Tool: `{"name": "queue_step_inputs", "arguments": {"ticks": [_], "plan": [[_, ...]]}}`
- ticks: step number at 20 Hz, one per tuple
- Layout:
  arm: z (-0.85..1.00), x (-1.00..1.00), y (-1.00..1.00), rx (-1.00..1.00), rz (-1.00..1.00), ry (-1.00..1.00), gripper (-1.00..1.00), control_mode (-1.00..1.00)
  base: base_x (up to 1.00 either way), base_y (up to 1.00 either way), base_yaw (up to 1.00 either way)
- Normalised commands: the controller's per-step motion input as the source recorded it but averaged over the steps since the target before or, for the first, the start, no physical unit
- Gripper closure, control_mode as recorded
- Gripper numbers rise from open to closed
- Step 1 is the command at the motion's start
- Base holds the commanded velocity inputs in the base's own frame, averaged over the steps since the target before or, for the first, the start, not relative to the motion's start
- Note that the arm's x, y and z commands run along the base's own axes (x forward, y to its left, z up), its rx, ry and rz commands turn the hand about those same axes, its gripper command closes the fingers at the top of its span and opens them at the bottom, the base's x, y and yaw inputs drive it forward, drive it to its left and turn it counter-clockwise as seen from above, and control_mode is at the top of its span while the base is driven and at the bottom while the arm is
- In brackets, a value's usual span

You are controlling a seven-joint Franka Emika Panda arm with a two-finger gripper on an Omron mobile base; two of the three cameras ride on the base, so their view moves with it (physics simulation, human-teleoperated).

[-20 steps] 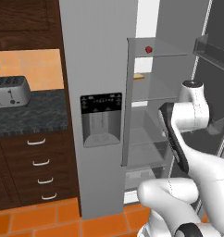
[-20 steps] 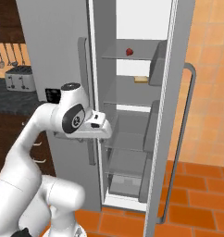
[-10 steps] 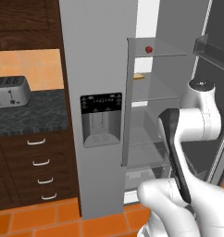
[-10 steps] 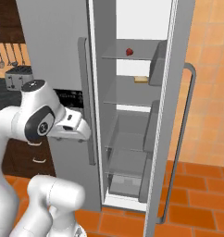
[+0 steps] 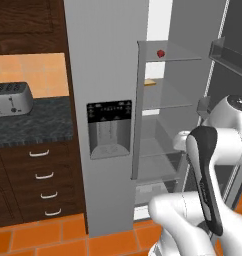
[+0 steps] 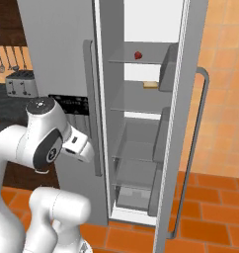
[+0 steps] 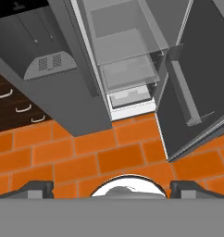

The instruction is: Take the strawberry from the fridge and place it on top of the pancake, located on the dining counter.

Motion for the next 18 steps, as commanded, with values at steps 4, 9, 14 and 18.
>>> {"name": "queue_step_inputs", "arguments": {"ticks": [4, 9, 14, 18], "plan": [[0.0, 0.0, 0.0, 0.0, 0.0, 0.0, -1.0, -1.0, 0.0, 0.0, 0.0], [0.0, -0.06, 0.0, 0.0, -0.01, -0.03, -1.0, 1.0, -0.2, 0.0, -0.15], [0.0, 0.0, 0.0, 0.0, 0.0, 0.0, -1.0, 1.0, -0.19, 0.0, -0.39], [0.0, 0.0, 0.0, 0.0, 0.0, 0.0, -1.0, 1.0, 0.55, 0.0, -0.11]]}}
